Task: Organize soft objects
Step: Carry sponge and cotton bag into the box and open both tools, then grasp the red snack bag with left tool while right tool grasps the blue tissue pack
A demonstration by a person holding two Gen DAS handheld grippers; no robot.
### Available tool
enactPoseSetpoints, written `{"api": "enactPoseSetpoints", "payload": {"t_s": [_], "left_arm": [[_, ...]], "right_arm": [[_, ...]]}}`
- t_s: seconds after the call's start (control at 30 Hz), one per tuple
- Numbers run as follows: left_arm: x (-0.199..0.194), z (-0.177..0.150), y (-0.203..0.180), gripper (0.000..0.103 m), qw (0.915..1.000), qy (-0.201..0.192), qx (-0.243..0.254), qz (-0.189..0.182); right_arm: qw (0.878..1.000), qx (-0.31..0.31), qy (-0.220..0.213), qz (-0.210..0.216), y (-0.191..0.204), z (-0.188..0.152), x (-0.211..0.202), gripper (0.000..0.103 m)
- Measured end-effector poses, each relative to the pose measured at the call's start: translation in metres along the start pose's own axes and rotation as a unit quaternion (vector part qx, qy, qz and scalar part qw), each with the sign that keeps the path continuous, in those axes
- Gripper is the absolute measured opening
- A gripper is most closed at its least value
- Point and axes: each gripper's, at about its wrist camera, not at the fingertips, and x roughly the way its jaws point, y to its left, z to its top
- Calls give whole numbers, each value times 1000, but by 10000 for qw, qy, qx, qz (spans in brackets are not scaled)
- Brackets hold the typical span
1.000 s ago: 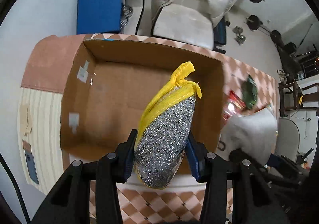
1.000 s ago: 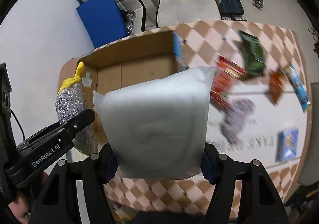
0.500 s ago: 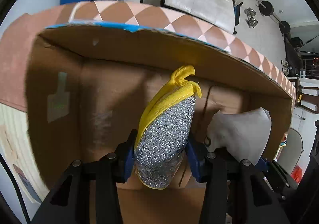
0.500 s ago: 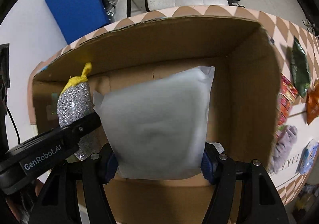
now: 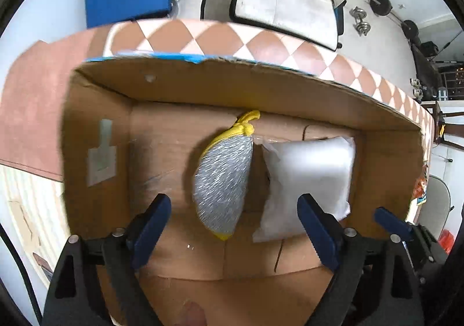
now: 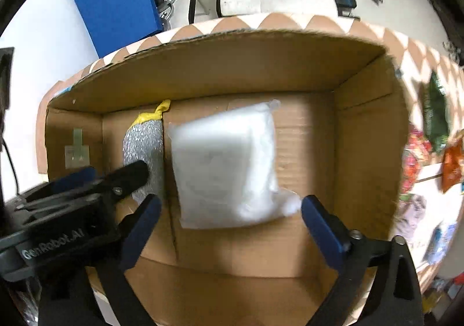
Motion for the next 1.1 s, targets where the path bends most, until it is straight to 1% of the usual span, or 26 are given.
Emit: {"api": "enactPoseSetpoints", "payload": {"t_s": [0.07,0.13,0.23,0.27,0.3,0.47,0.63,0.67,0.77,0.93,1.03,1.1], "left_arm": [[-15,-12,1,91,9998,-184,13,44],[-29,-28,2,99,9990,-402,28,186],[-50,-58,3,99,9968,-685,107,387],[-57,-71,4,99,9958,-781,142,447],[-61,-78,5,99,9954,-830,166,454],[-81,-114,16,99,9924,-1109,172,499],[-98,-149,16,100,9883,-1388,254,575],[-97,-148,12,100,9881,-1397,270,577],[-107,-162,9,100,9874,-1457,282,551],[-125,-174,-4,100,9849,-1616,316,530],[-138,-177,-26,100,9820,-1750,464,539],[-144,-174,-50,100,9793,-1822,681,556]], "right_arm": [[9998,-105,-125,-129,0,-9,-11,103],[9990,-214,-266,-284,0,-24,-23,103],[9973,-361,-446,-456,1,-48,-37,103],[9969,-385,-513,-452,1,-59,-42,103],[9967,-397,-562,-431,1,-61,-43,103],[9928,-525,-957,-490,3,-103,-67,103],[9905,-466,-1230,-408,2,-143,-87,103],[9899,-465,-1273,-407,3,-148,-91,103],[9878,-471,-1432,-382,3,-164,-105,103],[9869,-455,-1539,-177,-4,-180,-122,103],[9875,-327,-1541,-6,-22,-184,-134,103],[9881,-152,-1527,113,-41,-184,-143,103]]}}
